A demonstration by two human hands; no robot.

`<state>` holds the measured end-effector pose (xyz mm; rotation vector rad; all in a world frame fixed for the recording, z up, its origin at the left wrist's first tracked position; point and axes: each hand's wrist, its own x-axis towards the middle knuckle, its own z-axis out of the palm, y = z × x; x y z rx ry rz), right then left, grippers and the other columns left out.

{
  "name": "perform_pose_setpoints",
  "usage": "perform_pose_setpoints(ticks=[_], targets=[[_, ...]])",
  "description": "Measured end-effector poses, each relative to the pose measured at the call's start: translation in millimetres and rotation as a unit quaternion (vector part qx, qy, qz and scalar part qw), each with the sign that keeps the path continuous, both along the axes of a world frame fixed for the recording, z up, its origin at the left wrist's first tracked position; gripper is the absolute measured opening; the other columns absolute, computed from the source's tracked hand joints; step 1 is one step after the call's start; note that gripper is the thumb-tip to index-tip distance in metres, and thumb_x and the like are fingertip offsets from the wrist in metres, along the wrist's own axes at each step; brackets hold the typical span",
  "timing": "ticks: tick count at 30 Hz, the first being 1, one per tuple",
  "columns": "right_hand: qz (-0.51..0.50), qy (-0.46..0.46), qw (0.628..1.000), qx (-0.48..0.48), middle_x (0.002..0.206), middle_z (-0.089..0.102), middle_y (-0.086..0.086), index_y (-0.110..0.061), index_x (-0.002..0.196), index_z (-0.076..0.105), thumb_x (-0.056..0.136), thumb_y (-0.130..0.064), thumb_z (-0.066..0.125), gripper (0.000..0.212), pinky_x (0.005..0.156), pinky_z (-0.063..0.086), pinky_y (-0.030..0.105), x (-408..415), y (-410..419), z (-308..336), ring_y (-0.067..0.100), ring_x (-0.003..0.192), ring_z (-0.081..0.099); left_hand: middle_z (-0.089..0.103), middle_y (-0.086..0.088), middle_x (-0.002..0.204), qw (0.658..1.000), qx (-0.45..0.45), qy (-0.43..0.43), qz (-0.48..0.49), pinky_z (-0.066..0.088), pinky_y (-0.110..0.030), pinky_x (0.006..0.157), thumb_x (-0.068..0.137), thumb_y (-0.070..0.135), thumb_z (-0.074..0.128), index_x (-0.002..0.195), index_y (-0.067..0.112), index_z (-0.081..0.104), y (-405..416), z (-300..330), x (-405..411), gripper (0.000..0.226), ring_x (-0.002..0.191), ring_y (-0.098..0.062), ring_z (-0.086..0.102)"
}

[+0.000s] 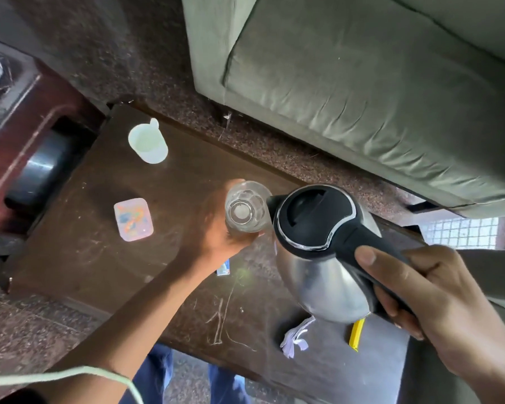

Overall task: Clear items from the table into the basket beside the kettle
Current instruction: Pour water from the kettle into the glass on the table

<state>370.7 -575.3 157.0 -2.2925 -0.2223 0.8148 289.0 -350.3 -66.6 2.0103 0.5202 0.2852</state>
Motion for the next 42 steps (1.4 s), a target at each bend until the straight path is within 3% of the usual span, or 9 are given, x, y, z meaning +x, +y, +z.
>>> perform_pose_setpoints(ticks=[7, 13, 15, 18, 22, 29, 30, 34, 42], targets=[[0.012, 0.015, 0.997, -0.070, 0.042, 0.029, 0.001, 0.005, 0.054, 0.037, 0.060, -0.079, 0.065, 0.088, 0.043, 0.024, 0.021, 1, -2, -6, 0.015, 0.042, 0.025, 0.073, 0.004, 0.137, 1.000, 0.011, 0.013, -0.013, 0.060, -0.045, 0.102, 0.075, 0.042, 0.103, 0.150, 0.020, 0.061, -16, -15, 1, 0.089, 0.125, -0.020, 0.073], [0.043, -0.009, 0.992, -0.119, 0.050, 0.024, 0.003, 0.002, 0.059, 0.033, 0.060, -0.083, 0.061, 0.089, 0.052, 0.022, 0.032, -3, -2, -12, 0.017, 0.049, 0.023, 0.073, 0.007, 0.141, 0.999, 0.031, 0.012, -0.027, 0.058, -0.038, 0.108, 0.073, 0.040, 0.104, 0.151, 0.021, 0.060, -22, -26, -5, 0.092, 0.130, -0.018, 0.072], [0.043, -0.012, 0.990, -0.133, 0.053, 0.024, 0.005, 0.004, 0.061, 0.035, 0.059, -0.084, 0.061, 0.092, 0.049, 0.023, 0.030, -4, -2, -12, 0.018, 0.050, 0.023, 0.072, 0.006, 0.143, 0.999, 0.028, 0.017, -0.025, 0.057, -0.038, 0.110, 0.072, 0.040, 0.104, 0.152, 0.024, 0.059, -23, -30, -6, 0.093, 0.131, -0.019, 0.072], [0.041, -0.008, 0.990, -0.137, 0.053, 0.024, 0.005, 0.004, 0.061, 0.036, 0.060, -0.082, 0.063, 0.090, 0.042, 0.024, 0.023, -6, -1, -10, 0.018, 0.045, 0.024, 0.071, 0.004, 0.145, 0.999, 0.027, -0.001, -0.038, 0.060, -0.051, 0.108, 0.073, 0.039, 0.099, 0.153, 0.031, 0.052, -25, -35, -7, 0.093, 0.131, -0.023, 0.072], [0.053, -0.023, 0.988, -0.146, 0.049, 0.025, 0.002, 0.005, 0.063, 0.039, 0.061, -0.083, 0.061, 0.090, 0.041, 0.023, 0.021, -7, -1, -9, 0.016, 0.042, 0.025, 0.068, 0.009, 0.147, 0.998, 0.052, 0.015, -0.037, 0.060, -0.047, 0.108, 0.074, 0.045, 0.095, 0.154, 0.037, 0.047, -25, -39, -8, 0.094, 0.133, -0.019, 0.070], [0.052, -0.033, 0.985, -0.158, 0.048, 0.026, -0.003, 0.005, 0.065, 0.043, 0.065, -0.080, 0.064, 0.087, 0.046, 0.026, 0.035, -9, 3, -7, 0.017, 0.045, 0.025, 0.069, 0.021, 0.142, 0.996, 0.035, 0.062, -0.047, 0.044, -0.004, 0.098, 0.070, 0.063, 0.089, 0.153, 0.041, 0.052, -21, -43, -4, 0.093, 0.125, 0.005, 0.063], [0.052, -0.035, 0.984, -0.164, 0.047, 0.026, -0.003, 0.005, 0.066, 0.044, 0.065, -0.080, 0.064, 0.087, 0.047, 0.027, 0.035, -8, 4, -7, 0.017, 0.045, 0.026, 0.069, 0.021, 0.141, 0.996, 0.029, 0.067, -0.047, 0.047, -0.006, 0.100, 0.069, 0.064, 0.088, 0.152, 0.041, 0.053, -20, -44, -4, 0.094, 0.124, 0.006, 0.063], [0.046, -0.037, 0.982, -0.180, 0.050, 0.033, 0.000, 0.004, 0.069, 0.048, 0.066, -0.076, 0.064, 0.082, 0.051, 0.032, 0.035, -6, 2, -8, 0.019, 0.049, 0.031, 0.071, 0.020, 0.137, 0.994, 0.024, 0.095, -0.056, 0.061, -0.036, 0.105, 0.066, 0.068, 0.088, 0.150, 0.039, 0.056, -18, -50, -2, 0.095, 0.126, -0.005, 0.070], [0.035, -0.033, 0.981, -0.186, 0.050, 0.037, 0.000, 0.003, 0.066, 0.053, 0.075, -0.074, 0.071, 0.080, 0.051, 0.033, 0.033, -4, -5, -9, 0.021, 0.048, 0.035, 0.075, 0.013, 0.131, 0.990, 0.022, 0.118, -0.068, 0.063, -0.047, 0.101, 0.071, 0.054, 0.098, 0.143, 0.034, 0.062, -20, -43, 0, 0.083, 0.122, -0.015, 0.074]])
